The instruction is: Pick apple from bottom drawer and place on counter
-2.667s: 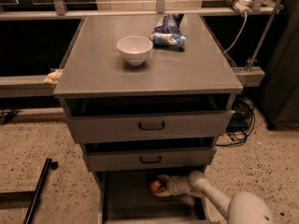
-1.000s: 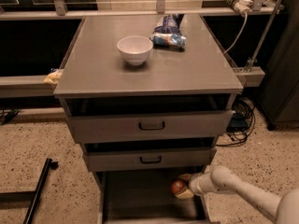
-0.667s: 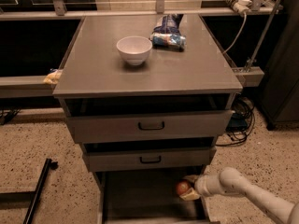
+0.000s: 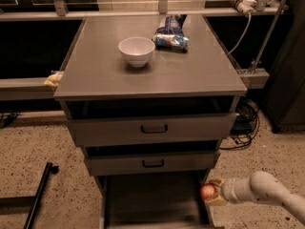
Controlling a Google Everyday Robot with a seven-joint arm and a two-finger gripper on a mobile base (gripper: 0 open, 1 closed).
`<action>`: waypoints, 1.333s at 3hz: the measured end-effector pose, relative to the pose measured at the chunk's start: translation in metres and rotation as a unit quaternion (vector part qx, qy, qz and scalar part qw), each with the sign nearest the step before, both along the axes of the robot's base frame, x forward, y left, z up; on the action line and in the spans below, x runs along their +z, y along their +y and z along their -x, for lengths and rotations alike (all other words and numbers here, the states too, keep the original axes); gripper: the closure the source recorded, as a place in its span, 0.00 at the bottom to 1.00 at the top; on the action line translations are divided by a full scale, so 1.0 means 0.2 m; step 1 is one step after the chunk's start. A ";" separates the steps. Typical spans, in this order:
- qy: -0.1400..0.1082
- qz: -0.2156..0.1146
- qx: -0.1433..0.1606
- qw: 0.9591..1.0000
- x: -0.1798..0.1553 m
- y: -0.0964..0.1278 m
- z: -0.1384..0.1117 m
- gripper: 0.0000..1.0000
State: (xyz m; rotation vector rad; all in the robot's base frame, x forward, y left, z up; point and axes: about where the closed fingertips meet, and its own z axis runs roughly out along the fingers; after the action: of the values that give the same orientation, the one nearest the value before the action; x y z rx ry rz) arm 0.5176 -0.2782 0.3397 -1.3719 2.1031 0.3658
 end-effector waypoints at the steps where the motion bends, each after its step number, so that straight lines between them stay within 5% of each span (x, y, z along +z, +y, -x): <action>1: -0.028 0.037 -0.015 0.999 0.35 -0.02 -0.04 1.00; 3: -0.031 0.030 0.011 0.999 0.44 0.03 -0.03 1.00; 4: -0.045 0.028 0.068 0.996 0.78 0.17 0.04 1.00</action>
Offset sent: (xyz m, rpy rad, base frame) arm 0.0042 -0.0024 0.0504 -0.0554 -0.0381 -0.0268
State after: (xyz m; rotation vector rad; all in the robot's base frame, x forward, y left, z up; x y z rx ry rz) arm 0.5094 -0.2448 0.4958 -1.5396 1.9669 0.2972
